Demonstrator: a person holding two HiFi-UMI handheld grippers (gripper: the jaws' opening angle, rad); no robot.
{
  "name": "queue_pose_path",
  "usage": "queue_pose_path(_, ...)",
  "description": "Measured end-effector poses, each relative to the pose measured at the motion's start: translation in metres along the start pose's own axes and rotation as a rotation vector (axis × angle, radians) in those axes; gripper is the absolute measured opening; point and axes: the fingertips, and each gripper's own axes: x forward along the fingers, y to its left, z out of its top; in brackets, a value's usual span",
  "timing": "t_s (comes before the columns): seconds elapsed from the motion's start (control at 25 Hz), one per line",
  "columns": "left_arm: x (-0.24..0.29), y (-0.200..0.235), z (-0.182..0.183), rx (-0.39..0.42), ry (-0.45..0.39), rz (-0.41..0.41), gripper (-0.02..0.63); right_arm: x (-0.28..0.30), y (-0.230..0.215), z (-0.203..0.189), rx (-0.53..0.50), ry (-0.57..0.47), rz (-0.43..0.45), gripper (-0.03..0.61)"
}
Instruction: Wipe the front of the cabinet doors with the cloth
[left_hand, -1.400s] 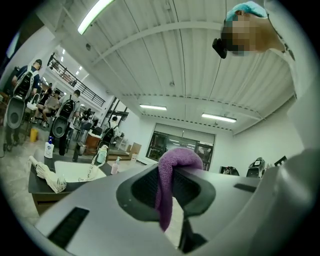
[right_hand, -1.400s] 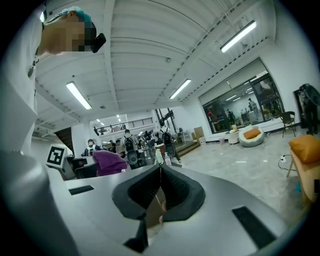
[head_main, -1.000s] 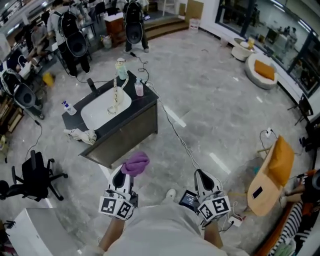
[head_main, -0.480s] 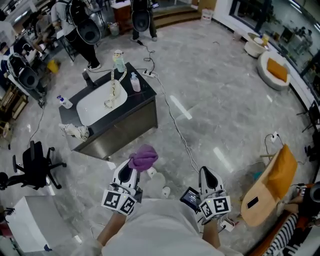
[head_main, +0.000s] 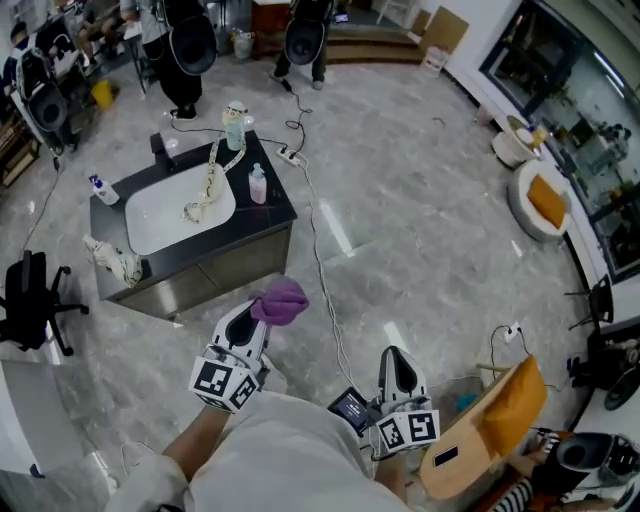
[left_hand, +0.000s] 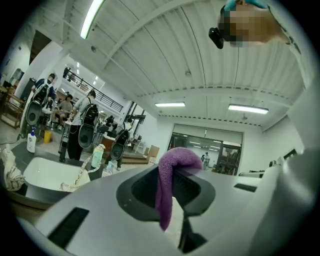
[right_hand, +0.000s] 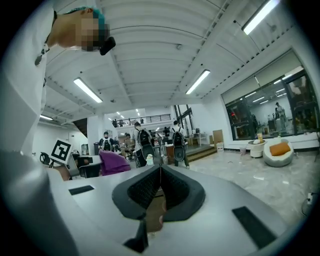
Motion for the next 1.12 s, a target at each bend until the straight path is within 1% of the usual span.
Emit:
queue_pose_path(0.16,0.033,0.002,0.01,0.029,-0.04,-0.041,0.052,0.038,-0.019,0.01,-0.012,-0.019,0.047,0.026)
queue_pose_path(0.2,0.037,0.003,0.013,0.043,-0.044,-0.036,0.052,0.048,-0.023,0.01,-0.016,-0.014,0.062,0.026)
queue_pose_path(0.28,0.041,0.013,0.014,0.071,-0.037,0.0,0.052,0.068,-0.03,0.007,-0.015,0.002,0.095,0.026)
queue_pose_path(0.4,0.037,0.031,0.013,0.073,-0.029,0.094,0.052,0.098,-0.047,0.004,0.038,0.021,0.157,0.026)
queue_pose_path(0.48,0.029,0.044,0.015,0.062,-0.033,0.181,0.052,0.12,-0.058,0.003,0.076,0.035,0.208,0.026)
queue_pose_path(0.52,0.025,0.051,0.017,0.051,-0.043,0.228,0.052,0.132,-0.062,0.002,0.077,0.046,0.236,0.026)
queue_pose_path(0.64,0.01,0.06,0.025,-0.011,-0.108,0.371,0.052,0.166,-0.067,-0.001,0.03,0.088,0.343,0.026)
queue_pose_path(0.76,-0.001,0.05,0.03,-0.015,-0.165,0.486,0.052,0.193,-0.068,0.009,-0.025,0.116,0.462,0.026)
queue_pose_path(0.84,-0.002,0.043,0.029,-0.01,-0.186,0.537,0.052,0.211,-0.067,0.02,-0.06,0.123,0.523,0.026)
queue_pose_path(0.96,0.001,0.038,0.022,-0.011,-0.199,0.591,0.052,0.237,-0.062,0.028,-0.088,0.129,0.605,0.026)
queue_pose_path(1.04,0.003,0.036,0.011,-0.001,-0.187,0.631,0.052,0.251,-0.062,0.02,-0.085,0.147,0.655,0.026)
queue_pose_path(1.12,0.007,0.038,-0.009,-0.02,-0.163,0.663,0.052,0.263,-0.067,0.006,-0.076,0.179,0.692,0.026)
